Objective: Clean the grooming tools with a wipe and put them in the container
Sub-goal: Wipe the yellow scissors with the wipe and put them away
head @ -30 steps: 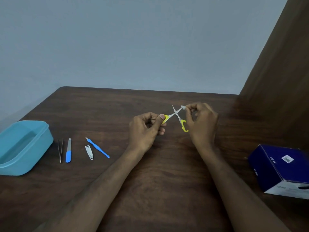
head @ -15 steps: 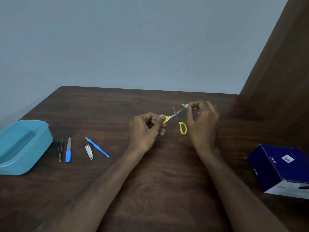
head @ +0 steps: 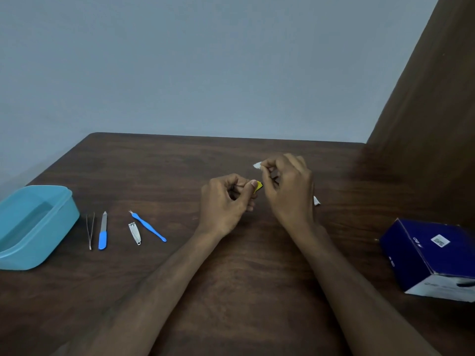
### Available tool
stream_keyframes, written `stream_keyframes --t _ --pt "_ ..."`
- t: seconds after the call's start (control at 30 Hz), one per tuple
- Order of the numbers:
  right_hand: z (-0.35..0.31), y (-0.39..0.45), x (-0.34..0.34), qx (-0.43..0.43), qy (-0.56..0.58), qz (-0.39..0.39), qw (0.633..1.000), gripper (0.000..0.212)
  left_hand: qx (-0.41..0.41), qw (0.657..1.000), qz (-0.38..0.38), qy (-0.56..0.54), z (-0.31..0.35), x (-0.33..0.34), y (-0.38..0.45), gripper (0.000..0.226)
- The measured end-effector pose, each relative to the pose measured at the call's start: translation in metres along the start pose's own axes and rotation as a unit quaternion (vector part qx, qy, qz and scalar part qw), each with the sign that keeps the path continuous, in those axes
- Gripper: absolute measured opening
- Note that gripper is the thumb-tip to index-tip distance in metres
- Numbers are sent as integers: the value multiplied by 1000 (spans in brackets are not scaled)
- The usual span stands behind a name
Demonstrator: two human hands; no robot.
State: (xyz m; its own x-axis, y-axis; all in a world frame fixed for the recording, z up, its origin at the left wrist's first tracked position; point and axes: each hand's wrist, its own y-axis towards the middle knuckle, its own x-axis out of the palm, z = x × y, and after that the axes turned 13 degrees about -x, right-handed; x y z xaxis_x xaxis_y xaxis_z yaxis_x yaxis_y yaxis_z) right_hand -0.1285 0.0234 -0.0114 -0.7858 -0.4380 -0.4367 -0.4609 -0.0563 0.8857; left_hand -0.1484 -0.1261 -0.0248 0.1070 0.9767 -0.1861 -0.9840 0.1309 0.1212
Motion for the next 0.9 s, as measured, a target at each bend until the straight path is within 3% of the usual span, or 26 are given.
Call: stream_keyframes --t 0.17,0.33,0.47,0.57,0.67,0.77,0.9 --pt "-7 3 -18 -6 53 102 993 6 -16 999 28 -22 -1 -2 3 23" --pt "4 -8 -2 12 -5 8 1000 11 -35 998 43 -42 -1 -4 6 21" --pt "-6 -5 8 17 15 -4 1000 11 -15 999 24 -27 -1 -2 4 20" --pt "-9 1 -2 46 83 64 993 8 -14 999 21 -24 -3 -1 4 22" --pt "-4 3 -13 73 60 113 989 6 -38 997 38 -53 -5 -3 8 22" --pt "5 -3 -5 129 60 69 987 7 -73 989 39 -124 -7 -5 13 21" --pt "6 -6 3 212 178 -4 961 9 -93 981 52 -161 -9 -4 17 23"
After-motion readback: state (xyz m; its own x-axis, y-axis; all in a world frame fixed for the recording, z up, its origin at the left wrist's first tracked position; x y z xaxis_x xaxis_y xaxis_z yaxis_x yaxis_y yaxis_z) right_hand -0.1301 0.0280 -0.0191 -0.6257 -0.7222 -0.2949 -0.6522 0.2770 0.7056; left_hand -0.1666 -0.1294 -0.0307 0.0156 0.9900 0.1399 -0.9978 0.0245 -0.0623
